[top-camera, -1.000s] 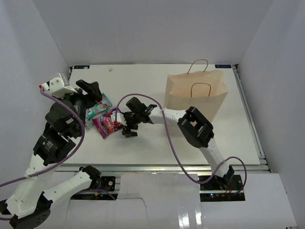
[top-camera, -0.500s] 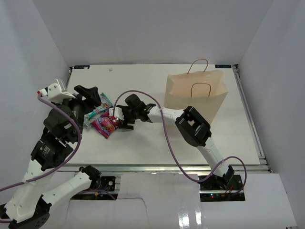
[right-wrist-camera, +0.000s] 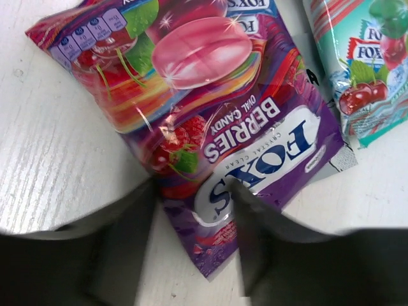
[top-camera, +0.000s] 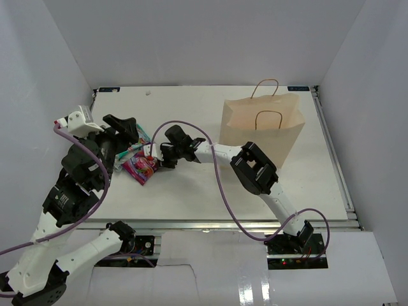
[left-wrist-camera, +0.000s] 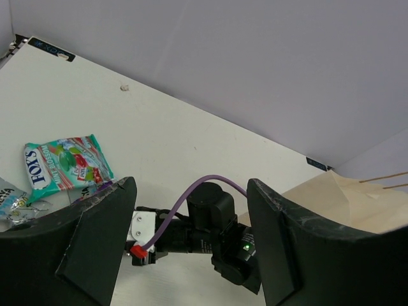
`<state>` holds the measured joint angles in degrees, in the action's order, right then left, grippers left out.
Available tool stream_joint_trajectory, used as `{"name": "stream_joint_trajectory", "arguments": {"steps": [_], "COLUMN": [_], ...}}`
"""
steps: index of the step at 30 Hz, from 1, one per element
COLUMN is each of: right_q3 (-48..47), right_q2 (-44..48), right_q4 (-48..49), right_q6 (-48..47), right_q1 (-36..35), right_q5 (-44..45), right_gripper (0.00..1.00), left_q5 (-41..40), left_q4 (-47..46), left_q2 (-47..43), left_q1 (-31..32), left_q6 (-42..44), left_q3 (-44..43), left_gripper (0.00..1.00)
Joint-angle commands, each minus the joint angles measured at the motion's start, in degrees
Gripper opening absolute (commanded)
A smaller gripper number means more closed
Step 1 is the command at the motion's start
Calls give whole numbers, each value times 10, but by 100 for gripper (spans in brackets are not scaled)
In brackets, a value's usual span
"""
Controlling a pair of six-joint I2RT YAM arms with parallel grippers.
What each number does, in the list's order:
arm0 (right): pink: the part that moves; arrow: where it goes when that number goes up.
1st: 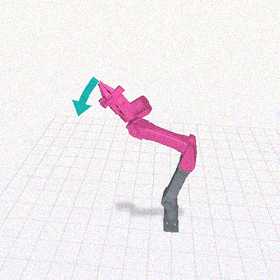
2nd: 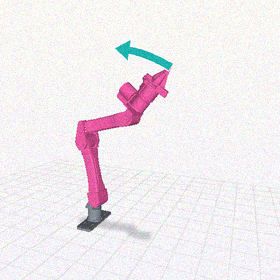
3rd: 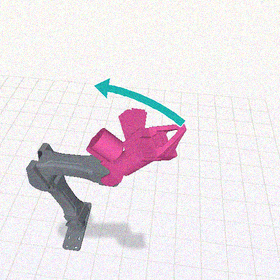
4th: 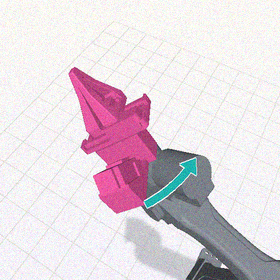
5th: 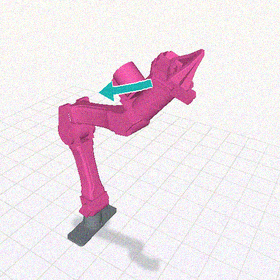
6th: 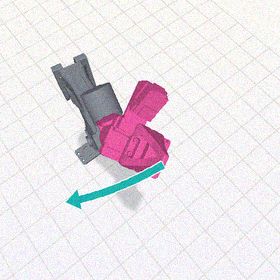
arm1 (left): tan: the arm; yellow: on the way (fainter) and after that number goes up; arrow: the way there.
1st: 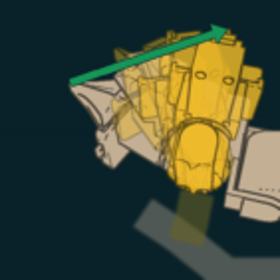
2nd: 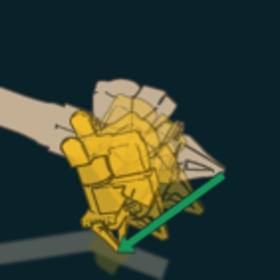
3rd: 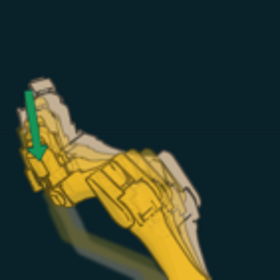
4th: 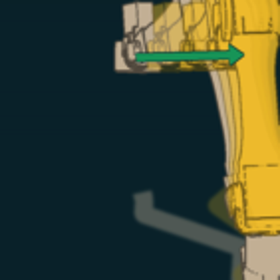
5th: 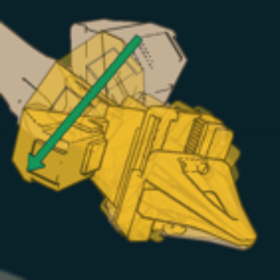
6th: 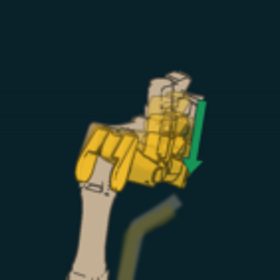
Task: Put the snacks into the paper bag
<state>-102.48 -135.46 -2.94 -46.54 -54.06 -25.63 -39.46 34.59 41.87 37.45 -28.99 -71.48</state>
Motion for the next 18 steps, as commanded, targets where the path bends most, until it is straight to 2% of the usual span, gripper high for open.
{"name": "stream_joint_trajectory", "arguments": {"steps": [1,4,10,18], "right_q3": [-26,-24,-7,5], "right_q2": [-21,-18,0,96], "right_q4": [-45,-71,-86,-86], "right_q6": [4,1,7,26], "right_q1": [0,0,4,12], "right_q5": [-10,-12,-19,-111], "right_gripper": [48,34,19,9], "left_q5": [20,25,33,47], "left_q4": [10,9,9,0], "left_q2": [7,14,15,-4], "left_q1": [-1,-1,-1,-1], "left_q6": [-10,-9,-12,-22], "left_q3": [-7,-13,-9,6], "left_gripper": [81,81,81,81]}}
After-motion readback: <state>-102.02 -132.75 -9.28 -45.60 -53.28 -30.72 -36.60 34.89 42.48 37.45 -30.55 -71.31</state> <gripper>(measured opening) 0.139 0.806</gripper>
